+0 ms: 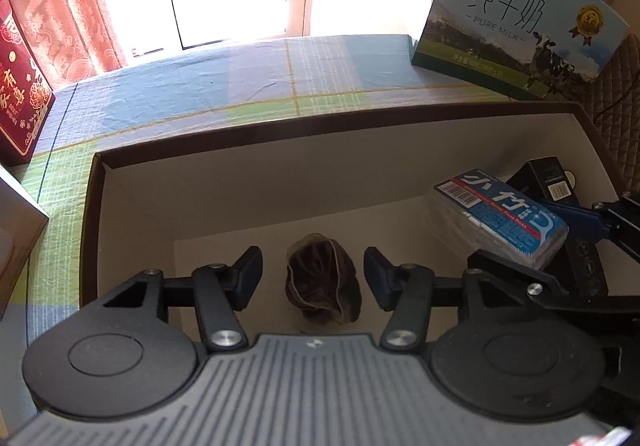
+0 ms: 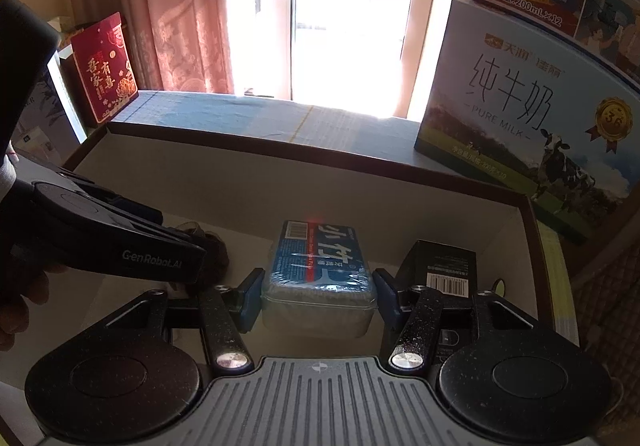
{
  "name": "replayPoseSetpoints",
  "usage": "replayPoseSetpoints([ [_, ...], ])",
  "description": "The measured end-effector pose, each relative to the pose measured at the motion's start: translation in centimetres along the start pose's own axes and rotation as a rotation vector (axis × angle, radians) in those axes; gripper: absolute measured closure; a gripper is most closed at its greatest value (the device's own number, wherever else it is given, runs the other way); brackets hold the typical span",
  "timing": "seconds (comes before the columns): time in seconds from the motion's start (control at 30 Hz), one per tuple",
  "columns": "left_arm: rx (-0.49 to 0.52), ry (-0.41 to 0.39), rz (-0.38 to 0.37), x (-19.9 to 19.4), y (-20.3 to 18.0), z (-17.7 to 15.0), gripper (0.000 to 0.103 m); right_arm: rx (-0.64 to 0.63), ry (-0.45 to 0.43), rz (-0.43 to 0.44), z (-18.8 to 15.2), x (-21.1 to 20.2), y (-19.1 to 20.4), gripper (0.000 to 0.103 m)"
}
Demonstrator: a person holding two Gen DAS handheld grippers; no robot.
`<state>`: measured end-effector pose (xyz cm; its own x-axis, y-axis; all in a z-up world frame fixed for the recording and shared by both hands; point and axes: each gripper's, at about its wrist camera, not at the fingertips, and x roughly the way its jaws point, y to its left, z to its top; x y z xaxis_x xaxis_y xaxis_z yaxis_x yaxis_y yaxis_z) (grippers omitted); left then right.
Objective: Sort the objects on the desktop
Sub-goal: 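Open both grippers to release the floss box and scrunchie inside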
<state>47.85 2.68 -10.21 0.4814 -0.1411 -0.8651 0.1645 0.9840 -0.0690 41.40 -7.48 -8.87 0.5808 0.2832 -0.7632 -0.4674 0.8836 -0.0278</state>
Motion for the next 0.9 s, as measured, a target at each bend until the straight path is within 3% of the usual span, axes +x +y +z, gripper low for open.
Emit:
replayPoseSetpoints([
  [0.17,-0.008,-0.002,0.007,-0.3,0.5,0.1,0.047,-0.001,0.012,-0.018,0.2,1.1,0.1,0.048],
  [0.33,-0.011,-0.003,0.021,-0.6,0.5,-0.2,0.043,0.037,0.103,0.011,0.7,2.9,-0.7,0.047],
  [0.4,-0.015,-0.006,0.02,-1.0,0.5,-0.3,0.042,0.047,0.108,0.011,0.7,2.9,-1.0,0.041],
  [0.47,-0.018,-0.014,0.009,-1.6,0.6,-0.5,0.037,0.037,0.083,0.003,0.4,2.2,-1.2,0.024],
  [0.9,-0.012,-0.094,0.013,-6.8,-0.3,-2.9,0.029,0.031,0.031,0.076,-2.2,-4.2,-1.1,0.012],
])
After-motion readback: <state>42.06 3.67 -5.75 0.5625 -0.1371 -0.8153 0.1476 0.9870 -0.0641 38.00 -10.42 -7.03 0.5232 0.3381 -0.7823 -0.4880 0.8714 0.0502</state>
